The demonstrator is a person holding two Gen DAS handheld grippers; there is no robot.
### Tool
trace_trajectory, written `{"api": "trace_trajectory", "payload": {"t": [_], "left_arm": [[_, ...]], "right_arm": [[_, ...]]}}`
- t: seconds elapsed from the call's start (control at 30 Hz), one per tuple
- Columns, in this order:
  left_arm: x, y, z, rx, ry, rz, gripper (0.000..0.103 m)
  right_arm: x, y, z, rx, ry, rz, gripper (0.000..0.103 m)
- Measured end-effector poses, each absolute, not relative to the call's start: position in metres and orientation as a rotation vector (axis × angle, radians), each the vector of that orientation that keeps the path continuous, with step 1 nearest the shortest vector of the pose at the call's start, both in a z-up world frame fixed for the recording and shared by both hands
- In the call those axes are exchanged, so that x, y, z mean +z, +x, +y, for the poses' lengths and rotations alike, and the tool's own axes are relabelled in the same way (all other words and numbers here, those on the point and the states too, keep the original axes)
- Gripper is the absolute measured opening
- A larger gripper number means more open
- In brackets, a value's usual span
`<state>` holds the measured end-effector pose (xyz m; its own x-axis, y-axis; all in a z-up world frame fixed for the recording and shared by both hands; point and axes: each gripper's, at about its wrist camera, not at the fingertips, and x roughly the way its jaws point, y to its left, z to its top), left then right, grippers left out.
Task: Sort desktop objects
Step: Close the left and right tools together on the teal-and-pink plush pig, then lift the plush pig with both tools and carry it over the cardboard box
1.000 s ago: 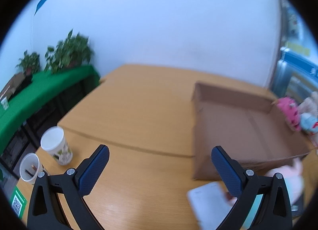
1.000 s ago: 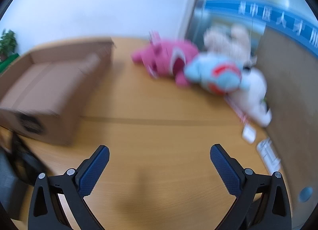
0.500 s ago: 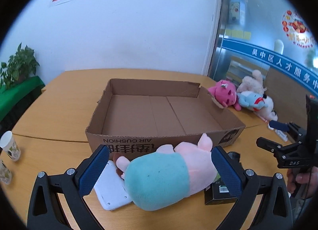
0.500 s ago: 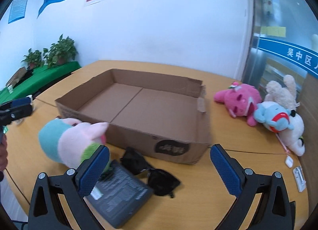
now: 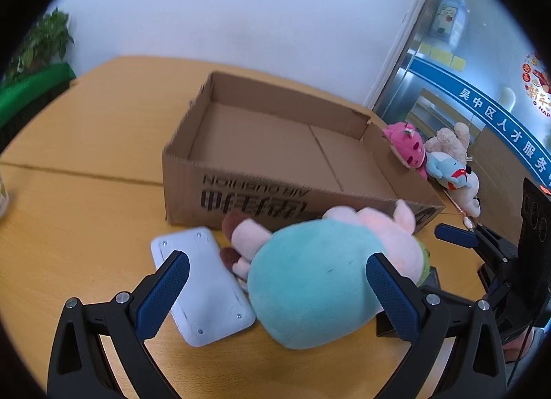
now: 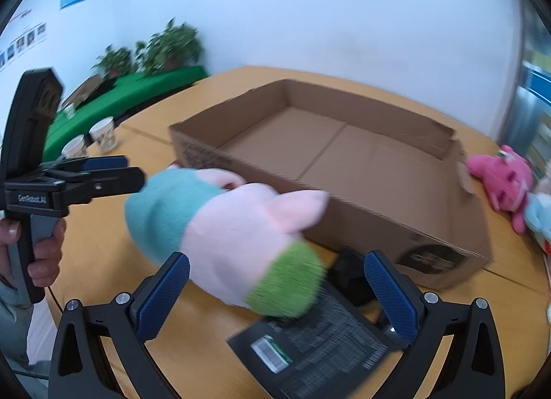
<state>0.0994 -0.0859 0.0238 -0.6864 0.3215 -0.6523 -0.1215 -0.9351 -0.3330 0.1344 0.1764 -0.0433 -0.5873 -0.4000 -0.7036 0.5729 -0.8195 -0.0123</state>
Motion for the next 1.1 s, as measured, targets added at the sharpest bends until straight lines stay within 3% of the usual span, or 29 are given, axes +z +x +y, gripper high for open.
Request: {"api": "trace_trajectory", "payload": {"t": [0.23, 0.37, 0.53, 0.7, 0.87, 1.1], "left_arm": [[0.004, 0.096, -0.107, 2.453, -1.126, -0.607, 0.102], [0.0, 0.098, -0.101, 2.398, -1.178, -0.556, 0.102], [0.001, 0.102, -0.098, 2.368, -1.17, -0.561, 0.098], [0.017, 0.106, -0.097, 2.402, -1.147, -0.547, 0.087], [0.074, 0.1, -0.089, 2.468, -1.0, -0.452, 0.085], [0.203, 0.062, -0.073, 2.538, -0.663, -0.253, 0.085]], "right_arm": [[-0.069, 0.131, 0.132, -2.247, 0.996, 0.376, 0.103], [-0.06, 0.144, 0.133, -2.047, 0.932, 0.251, 0.102], [-0.09, 0.137, 0.129, -2.108, 1.045, 0.385, 0.102], [-0.099, 0.143, 0.122, -2.092, 1.05, 0.396, 0.085], [-0.065, 0.138, 0.131, -2.14, 0.953, 0.335, 0.081], [0.046, 0.114, 0.138, -2.317, 0.654, 0.363, 0.081]]}}
